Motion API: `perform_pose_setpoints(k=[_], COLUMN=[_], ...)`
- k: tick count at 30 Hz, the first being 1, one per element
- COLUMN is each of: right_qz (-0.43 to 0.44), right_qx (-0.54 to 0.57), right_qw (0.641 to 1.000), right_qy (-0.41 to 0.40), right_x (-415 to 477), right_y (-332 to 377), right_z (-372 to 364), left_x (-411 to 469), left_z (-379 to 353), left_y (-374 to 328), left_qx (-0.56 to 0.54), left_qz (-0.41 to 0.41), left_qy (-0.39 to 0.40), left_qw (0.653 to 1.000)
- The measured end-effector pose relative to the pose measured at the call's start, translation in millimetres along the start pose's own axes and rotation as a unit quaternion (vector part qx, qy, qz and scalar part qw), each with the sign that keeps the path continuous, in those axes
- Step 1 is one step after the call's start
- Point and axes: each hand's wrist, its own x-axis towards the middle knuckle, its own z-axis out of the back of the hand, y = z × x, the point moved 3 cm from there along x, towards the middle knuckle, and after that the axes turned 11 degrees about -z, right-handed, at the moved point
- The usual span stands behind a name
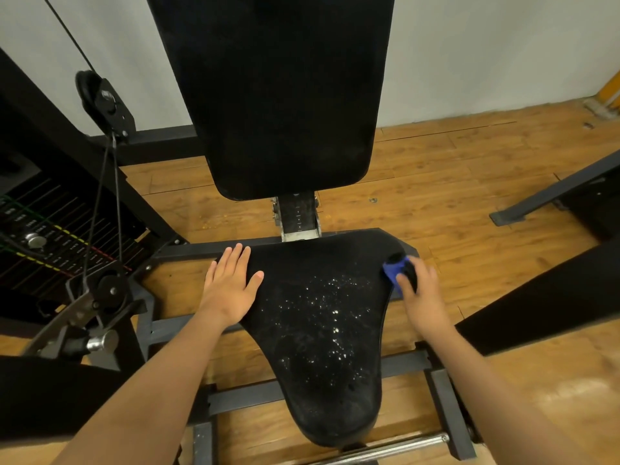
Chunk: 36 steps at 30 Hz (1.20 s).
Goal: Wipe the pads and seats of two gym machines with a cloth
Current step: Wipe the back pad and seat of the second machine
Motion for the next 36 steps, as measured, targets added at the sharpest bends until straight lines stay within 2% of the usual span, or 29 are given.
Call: perform_pose_setpoints(k=[2,5,8,11,17,19,21,28,31,36], right_qz=[-0.003,-0.006,0.005,0.079,0.233,0.232,0.195,0.094,0.141,0.253], right_qx=[-0.029,-0.132,-0.18,-0.205,-0.228,-0.235,-0.236,-0.228,-0.227,-0.227], right_qw=[0.999,0.991,0.983,0.975,0.94,0.936,0.944,0.969,0.963,0.935], right_qy=[-0.02,-0.019,-0.026,-0.022,0.097,0.122,0.123,0.009,0.02,0.105], right_x=[31.3,67.0,68.4,48.4,7.1,12.6,30.1,79.2,63.8,9.4], right_y=[11.8,28.6,36.8,39.9,50.6,53.0,55.5,64.1,76.7,95.4], right_z=[4.1,5.2,0.2,-6.1,-16.6,-8.8,-1.2,-11.6,-30.0,-66.4], left_x=[1.0,1.3,0.1,-0.3,-1.1,-0.9,-0.4,0.5,-0.3,1.6], left_z=[0.0,0.0,0.7,1.2,1.5,1.4,1.0,-0.6,-0.6,-0.5], left_y=[0.8,1.6,1.8,0.8,0.5,-0.2,-0.4,1.8,2.5,0.4], left_qx=[0.001,0.002,0.0,-0.003,-0.006,-0.005,-0.002,0.0,0.001,-0.008], left_qz=[-0.001,-0.002,-0.002,-0.006,-0.004,-0.005,-0.007,-0.008,0.002,0.002], left_qy=[-0.003,-0.008,-0.012,-0.012,-0.014,-0.019,-0.027,-0.034,-0.033,-0.031], left_qw=[1.0,1.0,1.0,1.0,1.0,1.0,1.0,0.999,0.999,0.999])
